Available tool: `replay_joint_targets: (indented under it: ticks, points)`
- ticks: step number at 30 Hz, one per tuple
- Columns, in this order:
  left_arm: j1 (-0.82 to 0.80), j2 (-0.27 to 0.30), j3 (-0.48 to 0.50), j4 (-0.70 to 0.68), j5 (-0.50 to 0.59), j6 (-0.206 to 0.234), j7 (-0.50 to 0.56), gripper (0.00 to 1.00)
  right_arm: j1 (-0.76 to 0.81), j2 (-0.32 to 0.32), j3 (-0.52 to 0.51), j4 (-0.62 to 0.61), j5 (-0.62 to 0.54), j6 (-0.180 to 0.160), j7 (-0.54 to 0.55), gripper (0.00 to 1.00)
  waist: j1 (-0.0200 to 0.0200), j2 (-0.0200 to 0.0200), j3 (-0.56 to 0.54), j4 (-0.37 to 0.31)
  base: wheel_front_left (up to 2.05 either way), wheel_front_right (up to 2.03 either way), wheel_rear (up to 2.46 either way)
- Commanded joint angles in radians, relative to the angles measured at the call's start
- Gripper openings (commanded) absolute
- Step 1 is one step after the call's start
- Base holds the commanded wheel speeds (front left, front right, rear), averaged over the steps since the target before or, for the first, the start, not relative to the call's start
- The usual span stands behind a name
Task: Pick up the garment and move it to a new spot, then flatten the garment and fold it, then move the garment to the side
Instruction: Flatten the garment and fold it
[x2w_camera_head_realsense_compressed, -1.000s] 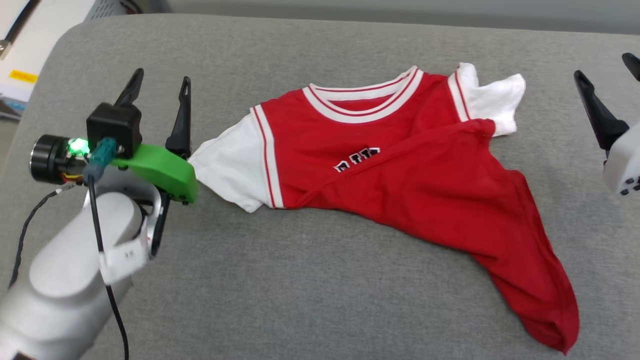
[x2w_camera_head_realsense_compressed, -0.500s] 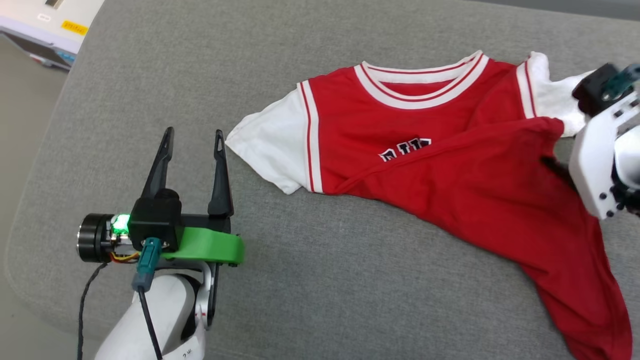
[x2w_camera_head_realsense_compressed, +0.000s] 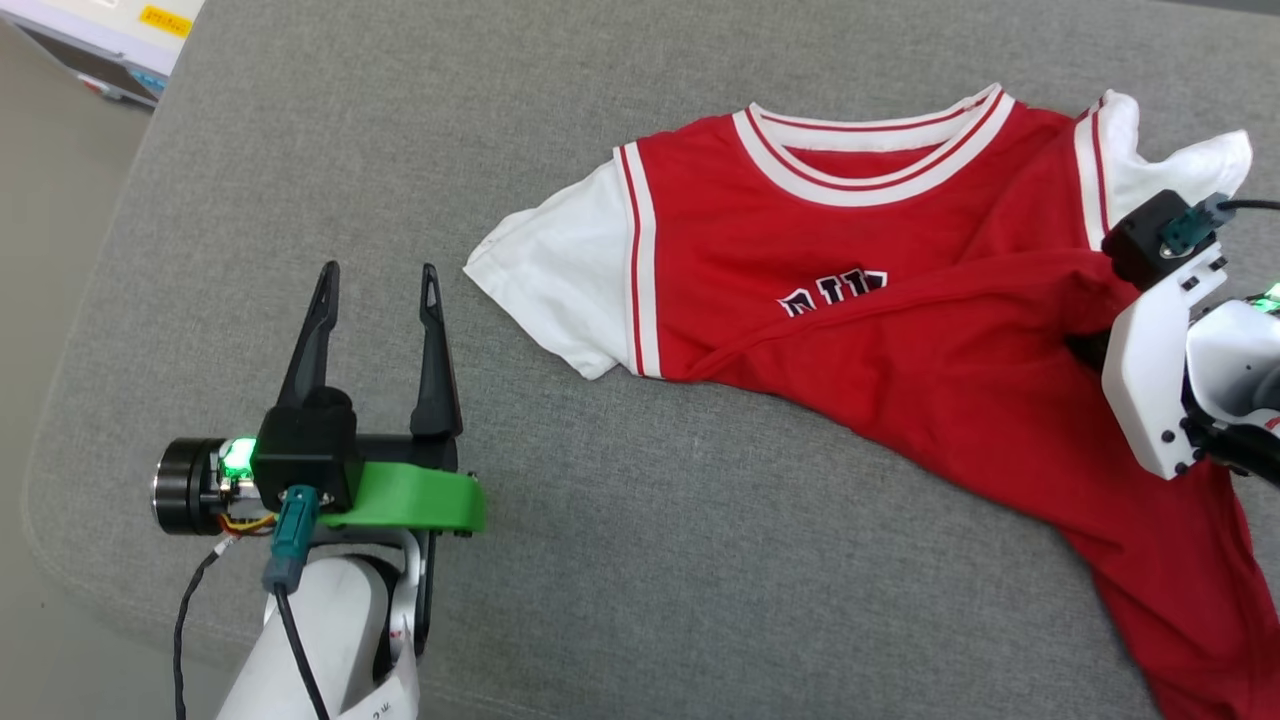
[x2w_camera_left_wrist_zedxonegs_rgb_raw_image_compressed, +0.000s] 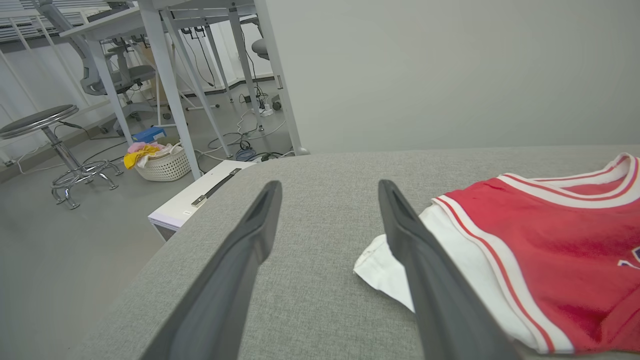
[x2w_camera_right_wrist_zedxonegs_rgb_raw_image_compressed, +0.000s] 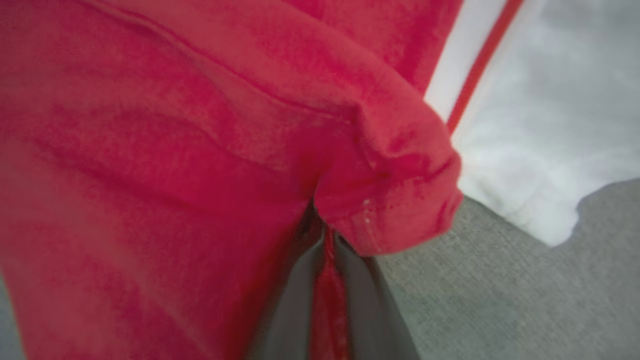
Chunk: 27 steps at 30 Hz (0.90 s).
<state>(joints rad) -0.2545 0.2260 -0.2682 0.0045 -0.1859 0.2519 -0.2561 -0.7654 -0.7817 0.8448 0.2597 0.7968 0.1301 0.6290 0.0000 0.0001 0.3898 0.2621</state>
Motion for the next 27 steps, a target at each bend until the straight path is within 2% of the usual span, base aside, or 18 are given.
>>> replay_joint_targets:
  ticks: [1,5,7,14,18,21,27]
  points:
    - [0.025,-0.010,0.009,0.005,0.017,-0.010,-0.006,1.00,0.023,0.016,0.029,0.011,0.005,0.001,-0.026,0.00,0.0000,-0.0001,-0.033,-0.021,0.00,0.00,0.00]
    - [0.056,-0.018,0.039,0.021,0.036,-0.033,-0.006,1.00,0.026,-0.024,0.014,-0.065,0.006,0.001,-0.109,0.00,0.0000,-0.0001,-0.085,-0.047,0.00,0.00,0.00]
    - [0.088,-0.026,0.058,0.025,0.049,-0.046,-0.006,1.00,0.067,-0.070,-0.011,-0.145,0.009,0.001,-0.150,0.00,0.0000,-0.0001,-0.124,-0.067,0.00,0.00,0.00]
    - [0.145,-0.035,0.092,0.028,0.070,-0.069,-0.006,1.00,0.258,-0.133,-0.127,-0.328,0.000,0.001,-0.172,0.00,0.0000,-0.0001,-0.171,-0.106,0.00,0.00,0.00]
    - [0.161,-0.042,0.106,0.029,0.081,-0.080,-0.006,1.00,0.413,-0.106,-0.207,-0.391,-0.023,0.001,-0.163,0.00,0.0000,-0.0001,-0.185,-0.118,0.00,0.00,0.00]
    - [0.167,-0.048,0.111,0.032,0.090,-0.090,-0.006,1.00,0.527,-0.060,-0.250,-0.403,-0.046,0.001,-0.147,0.00,0.0000,-0.0001,-0.188,-0.123,0.00,0.00,0.00]
    - [0.167,-0.059,0.119,0.041,0.106,-0.105,-0.006,1.00,0.656,0.047,-0.300,-0.333,-0.086,0.001,-0.146,0.00,0.0000,-0.0001,-0.187,-0.129,0.00,0.00,0.00]
